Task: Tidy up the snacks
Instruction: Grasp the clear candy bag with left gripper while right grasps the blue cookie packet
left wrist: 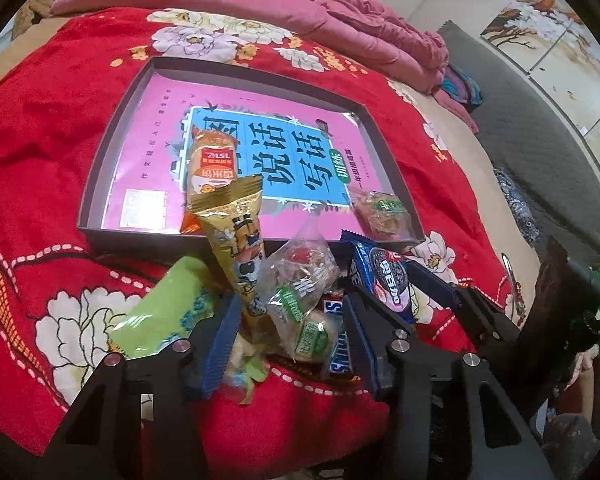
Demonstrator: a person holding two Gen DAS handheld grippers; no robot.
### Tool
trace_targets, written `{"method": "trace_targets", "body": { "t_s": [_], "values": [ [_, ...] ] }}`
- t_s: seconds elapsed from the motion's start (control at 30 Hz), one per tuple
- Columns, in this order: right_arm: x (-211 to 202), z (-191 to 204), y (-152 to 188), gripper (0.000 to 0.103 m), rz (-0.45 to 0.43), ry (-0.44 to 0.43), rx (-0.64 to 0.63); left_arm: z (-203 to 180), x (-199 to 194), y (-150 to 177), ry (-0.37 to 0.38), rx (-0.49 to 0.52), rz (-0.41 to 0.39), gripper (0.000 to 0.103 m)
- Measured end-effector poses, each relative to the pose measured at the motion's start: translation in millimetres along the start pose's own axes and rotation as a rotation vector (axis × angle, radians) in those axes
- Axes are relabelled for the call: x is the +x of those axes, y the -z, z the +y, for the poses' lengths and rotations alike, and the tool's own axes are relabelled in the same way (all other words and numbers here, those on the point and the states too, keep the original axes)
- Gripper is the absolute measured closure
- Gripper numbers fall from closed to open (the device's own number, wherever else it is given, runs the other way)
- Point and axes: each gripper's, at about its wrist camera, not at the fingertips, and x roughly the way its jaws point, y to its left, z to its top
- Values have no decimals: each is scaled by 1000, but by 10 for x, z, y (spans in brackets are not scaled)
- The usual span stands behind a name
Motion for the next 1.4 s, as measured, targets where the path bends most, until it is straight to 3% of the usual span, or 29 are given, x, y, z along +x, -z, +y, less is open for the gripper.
{"method": "trace_targets", "body": {
  "t_s": [0.13, 0.8, 1.4],
  "values": [
    [41, -57, 7, 40, 27, 11, 7, -33, 35, -15, 11, 1, 4, 50],
    [80, -140, -16, 43, 33, -8, 28, -153, 379, -194, 17, -21, 47, 50],
    [7, -209, 1, 51, 27, -46, 57, -26, 452, -198, 62, -72, 54, 61]
  ]
}}
